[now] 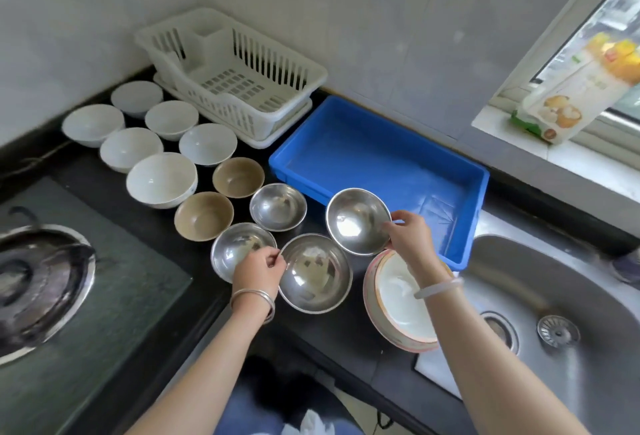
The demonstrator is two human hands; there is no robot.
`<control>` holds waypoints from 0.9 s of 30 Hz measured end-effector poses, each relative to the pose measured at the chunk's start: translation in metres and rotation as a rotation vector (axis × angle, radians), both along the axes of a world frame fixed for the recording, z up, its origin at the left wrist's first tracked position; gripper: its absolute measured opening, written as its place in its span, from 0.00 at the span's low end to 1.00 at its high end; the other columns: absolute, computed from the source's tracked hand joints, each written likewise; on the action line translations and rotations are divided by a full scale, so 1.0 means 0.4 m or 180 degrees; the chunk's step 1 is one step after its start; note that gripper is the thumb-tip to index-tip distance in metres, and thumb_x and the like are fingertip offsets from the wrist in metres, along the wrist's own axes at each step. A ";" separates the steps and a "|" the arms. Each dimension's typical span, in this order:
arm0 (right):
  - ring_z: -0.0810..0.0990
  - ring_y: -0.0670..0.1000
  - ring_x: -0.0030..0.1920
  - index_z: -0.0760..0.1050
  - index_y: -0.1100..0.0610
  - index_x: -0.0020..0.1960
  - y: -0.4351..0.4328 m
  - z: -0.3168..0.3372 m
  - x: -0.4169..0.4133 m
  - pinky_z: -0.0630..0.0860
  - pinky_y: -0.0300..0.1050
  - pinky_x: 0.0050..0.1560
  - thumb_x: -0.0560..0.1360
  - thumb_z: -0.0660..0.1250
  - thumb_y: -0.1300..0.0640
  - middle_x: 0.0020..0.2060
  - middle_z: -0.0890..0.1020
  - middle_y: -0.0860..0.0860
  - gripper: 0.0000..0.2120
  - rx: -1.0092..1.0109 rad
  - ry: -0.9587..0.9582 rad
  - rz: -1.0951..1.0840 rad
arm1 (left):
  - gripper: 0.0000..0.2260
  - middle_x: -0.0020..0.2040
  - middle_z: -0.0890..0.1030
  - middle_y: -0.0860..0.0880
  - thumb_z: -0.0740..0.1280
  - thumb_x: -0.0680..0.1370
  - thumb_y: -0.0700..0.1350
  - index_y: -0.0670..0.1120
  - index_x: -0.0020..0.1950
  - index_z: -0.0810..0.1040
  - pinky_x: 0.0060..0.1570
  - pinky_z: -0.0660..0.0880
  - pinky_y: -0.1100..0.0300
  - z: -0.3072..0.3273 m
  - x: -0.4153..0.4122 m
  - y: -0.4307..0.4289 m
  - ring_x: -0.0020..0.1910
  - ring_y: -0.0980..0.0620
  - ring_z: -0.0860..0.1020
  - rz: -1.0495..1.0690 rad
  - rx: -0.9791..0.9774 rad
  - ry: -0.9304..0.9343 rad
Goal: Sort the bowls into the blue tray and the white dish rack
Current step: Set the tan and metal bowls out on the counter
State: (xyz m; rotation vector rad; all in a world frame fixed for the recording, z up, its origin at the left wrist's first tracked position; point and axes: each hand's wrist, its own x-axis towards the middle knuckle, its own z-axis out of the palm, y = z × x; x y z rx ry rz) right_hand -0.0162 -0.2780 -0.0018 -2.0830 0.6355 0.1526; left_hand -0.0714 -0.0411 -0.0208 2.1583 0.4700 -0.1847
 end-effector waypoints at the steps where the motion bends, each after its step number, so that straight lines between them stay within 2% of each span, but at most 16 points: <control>1: 0.80 0.53 0.29 0.78 0.57 0.45 0.011 -0.010 0.009 0.81 0.50 0.41 0.70 0.62 0.63 0.35 0.81 0.53 0.08 -0.0020 0.0046 0.0042 | 0.09 0.47 0.84 0.45 0.64 0.76 0.41 0.42 0.52 0.81 0.44 0.70 0.62 -0.009 -0.006 0.006 0.48 0.47 0.81 0.0013 0.0006 0.0047; 3: 0.80 0.52 0.28 0.77 0.56 0.43 0.032 -0.030 0.026 0.83 0.50 0.41 0.69 0.62 0.63 0.33 0.80 0.52 0.06 -0.0046 0.0134 0.0115 | 0.09 0.46 0.84 0.45 0.64 0.76 0.42 0.41 0.51 0.81 0.43 0.72 0.61 -0.025 -0.016 0.017 0.47 0.47 0.81 0.0026 0.0001 0.0150; 6: 0.77 0.51 0.27 0.75 0.55 0.35 0.056 -0.060 0.044 0.83 0.53 0.42 0.68 0.63 0.65 0.28 0.77 0.52 0.07 -0.0066 0.0279 0.0173 | 0.09 0.48 0.84 0.44 0.64 0.76 0.42 0.42 0.52 0.81 0.48 0.76 0.56 -0.048 -0.024 0.029 0.49 0.46 0.80 0.0004 0.0023 0.0277; 9: 0.76 0.53 0.32 0.77 0.65 0.38 0.069 -0.093 0.060 0.82 0.58 0.44 0.67 0.63 0.67 0.30 0.76 0.55 0.04 -0.0099 0.0395 0.0191 | 0.09 0.48 0.84 0.43 0.64 0.76 0.41 0.41 0.52 0.81 0.49 0.76 0.54 -0.063 -0.027 0.037 0.49 0.45 0.81 0.0017 0.0026 0.0299; 11: 0.75 0.54 0.36 0.76 0.70 0.42 0.075 -0.110 0.071 0.81 0.62 0.46 0.66 0.61 0.68 0.33 0.76 0.57 0.08 -0.0173 0.0507 0.0204 | 0.09 0.47 0.84 0.44 0.64 0.76 0.41 0.41 0.51 0.81 0.48 0.76 0.55 -0.072 -0.030 0.039 0.48 0.45 0.81 0.0045 0.0005 0.0312; 14: 0.75 0.54 0.37 0.74 0.63 0.36 0.088 -0.121 0.076 0.81 0.59 0.46 0.67 0.61 0.68 0.33 0.76 0.58 0.04 -0.0252 0.0627 0.0269 | 0.08 0.45 0.84 0.44 0.63 0.76 0.41 0.41 0.50 0.81 0.46 0.76 0.56 -0.082 -0.034 0.041 0.47 0.45 0.81 0.0025 -0.0011 0.0373; 17: 0.74 0.54 0.33 0.68 0.59 0.31 0.100 -0.125 0.074 0.76 0.48 0.36 0.67 0.60 0.68 0.31 0.74 0.57 0.09 -0.0391 0.0701 0.0304 | 0.08 0.46 0.84 0.45 0.63 0.76 0.42 0.42 0.50 0.81 0.47 0.76 0.56 -0.092 -0.037 0.041 0.47 0.46 0.81 0.0040 0.0008 0.0413; 19: 0.75 0.56 0.30 0.67 0.59 0.30 0.104 -0.133 0.075 0.74 0.44 0.32 0.68 0.59 0.68 0.31 0.75 0.57 0.10 -0.0449 0.0750 0.0279 | 0.08 0.46 0.84 0.46 0.64 0.76 0.43 0.42 0.51 0.80 0.47 0.76 0.57 -0.098 -0.041 0.040 0.48 0.46 0.81 0.0085 0.0002 0.0420; 22: 0.79 0.58 0.35 0.68 0.60 0.31 0.106 -0.146 0.082 0.80 0.49 0.38 0.70 0.58 0.68 0.34 0.76 0.58 0.10 -0.0398 0.0802 0.0203 | 0.07 0.45 0.84 0.46 0.64 0.76 0.43 0.42 0.49 0.80 0.46 0.75 0.57 -0.106 -0.046 0.040 0.47 0.46 0.80 0.0174 -0.0010 0.0439; 24: 0.81 0.60 0.39 0.68 0.60 0.31 0.106 -0.154 0.086 0.80 0.51 0.40 0.70 0.58 0.69 0.36 0.76 0.59 0.11 -0.0416 0.0823 0.0180 | 0.05 0.43 0.83 0.47 0.65 0.75 0.43 0.43 0.47 0.79 0.43 0.74 0.59 -0.109 -0.052 0.039 0.43 0.47 0.79 0.0252 -0.0043 0.0445; 27: 0.79 0.59 0.39 0.67 0.60 0.32 0.108 -0.161 0.089 0.79 0.51 0.42 0.70 0.58 0.68 0.35 0.76 0.58 0.10 -0.0501 0.0845 0.0189 | 0.02 0.38 0.80 0.50 0.65 0.75 0.43 0.45 0.43 0.76 0.38 0.73 0.60 -0.113 -0.061 0.037 0.38 0.49 0.77 0.0363 -0.0150 0.0422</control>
